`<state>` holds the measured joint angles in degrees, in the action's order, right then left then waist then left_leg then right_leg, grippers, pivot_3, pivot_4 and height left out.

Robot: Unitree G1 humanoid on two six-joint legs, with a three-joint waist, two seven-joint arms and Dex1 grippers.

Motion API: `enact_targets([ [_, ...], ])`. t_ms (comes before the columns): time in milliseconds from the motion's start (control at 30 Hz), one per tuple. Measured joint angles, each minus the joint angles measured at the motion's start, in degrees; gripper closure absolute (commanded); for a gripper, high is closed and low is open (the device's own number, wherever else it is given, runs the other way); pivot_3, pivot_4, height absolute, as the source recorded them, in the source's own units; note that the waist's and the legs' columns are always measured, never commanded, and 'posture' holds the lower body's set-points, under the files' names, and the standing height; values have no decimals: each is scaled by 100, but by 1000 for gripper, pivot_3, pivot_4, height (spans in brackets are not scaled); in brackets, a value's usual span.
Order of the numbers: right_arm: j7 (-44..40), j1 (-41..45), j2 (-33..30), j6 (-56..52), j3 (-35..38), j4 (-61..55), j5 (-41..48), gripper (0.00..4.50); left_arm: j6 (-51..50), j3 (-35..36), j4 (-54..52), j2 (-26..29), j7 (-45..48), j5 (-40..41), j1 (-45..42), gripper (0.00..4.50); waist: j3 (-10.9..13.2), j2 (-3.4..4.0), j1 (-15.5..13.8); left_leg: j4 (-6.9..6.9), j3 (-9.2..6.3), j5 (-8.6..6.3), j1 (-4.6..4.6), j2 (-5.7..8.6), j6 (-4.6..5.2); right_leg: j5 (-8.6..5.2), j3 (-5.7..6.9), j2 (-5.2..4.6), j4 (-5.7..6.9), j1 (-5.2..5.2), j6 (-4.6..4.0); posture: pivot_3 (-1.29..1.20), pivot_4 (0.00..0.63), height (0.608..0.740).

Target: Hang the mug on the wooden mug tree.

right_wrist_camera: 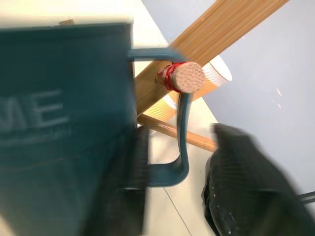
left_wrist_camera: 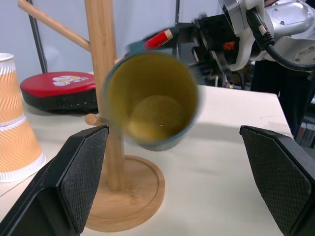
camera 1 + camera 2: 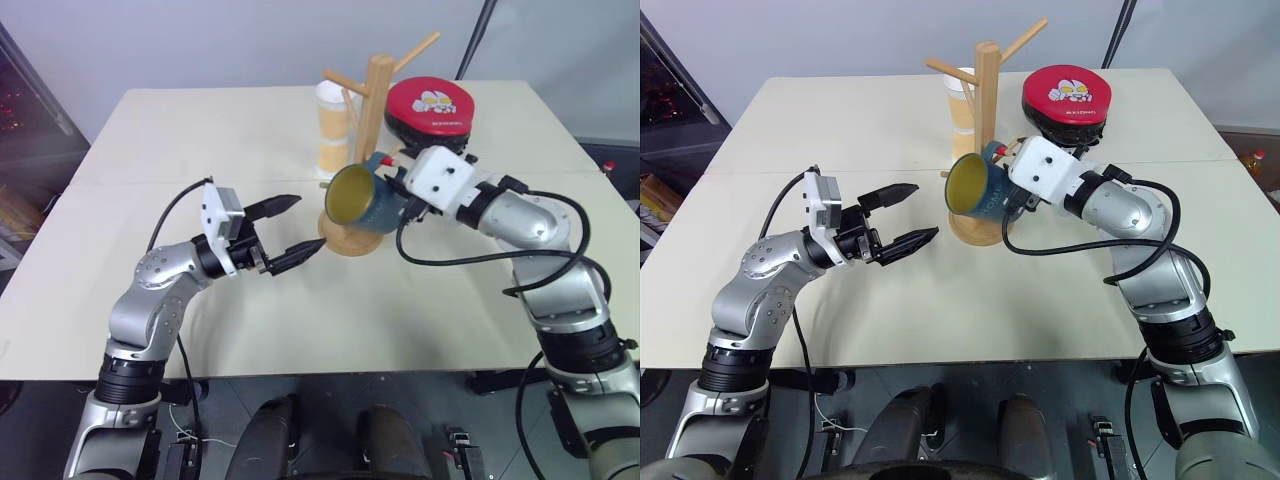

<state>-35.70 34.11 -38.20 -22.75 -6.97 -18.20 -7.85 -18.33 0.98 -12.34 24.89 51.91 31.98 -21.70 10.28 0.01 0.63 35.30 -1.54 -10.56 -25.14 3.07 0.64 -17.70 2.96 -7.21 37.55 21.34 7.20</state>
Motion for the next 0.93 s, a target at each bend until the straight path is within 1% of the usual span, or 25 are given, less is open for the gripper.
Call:
enact_targets([
  [133,-12,35,-55,-40,190,-71,58,1605,-24,35,1,-1,-58,7,4,0,0,0,-6,-1,0,0,-1,0,0,0,0,0,0,0,0,0,150,740],
  [233,-25,-194,-74,-215,855,-411,444,1605,-36,157,25,-17,-196,66,38,0,1,-2,-36,-1,-1,0,-3,0,0,0,0,-1,-5,-2,0,0,150,740],
  [300,-126,-736,-76,-329,1499,-697,874,1605,-30,282,146,-65,-392,69,59,0,-2,-7,-94,-2,-3,-1,-3,0,2,0,2,-1,-15,-9,1,0,150,740],
  [367,-190,-1277,58,-477,1970,-770,1307,1605,41,433,397,-114,-614,-18,95,0,-2,-7,-126,0,-1,-1,-3,0,2,1,2,-1,-17,-10,1,0,150,740],
  [467,-108,-2144,754,-493,2558,-702,1951,1605,409,602,947,-221,-1049,-390,237,0,-3,-9,-120,-5,1,-2,-1,0,2,1,0,-1,-15,-6,1,0,150,740],
  [567,-2,-2710,1284,-184,2612,-334,2169,1605,707,708,1350,-313,-1399,-706,549,0,-3,-7,-93,-6,2,-1,0,0,2,2,-2,0,-10,-2,0,0,150,740],
  [667,117,-2900,1731,373,2521,275,2226,1605,941,758,1481,-455,-1726,-931,944,0,-3,-6,-80,-5,2,-1,1,0,1,2,-3,0,-5,0,0,0,150,740],
  [833,134,-2839,1900,1060,2353,1051,2258,1605,1147,873,1488,-507,-2098,-1143,1348,0,-3,-5,-94,-5,1,-2,1,0,0,2,-4,0,-4,1,0,0,150,740],
  [933,89,-2791,1903,1271,2264,1356,2282,1605,1155,921,1444,-505,-2252,-1192,1560,0,-3,-5,-110,-5,2,-2,1,0,0,2,-4,-1,-5,1,-1,0,150,740],
])
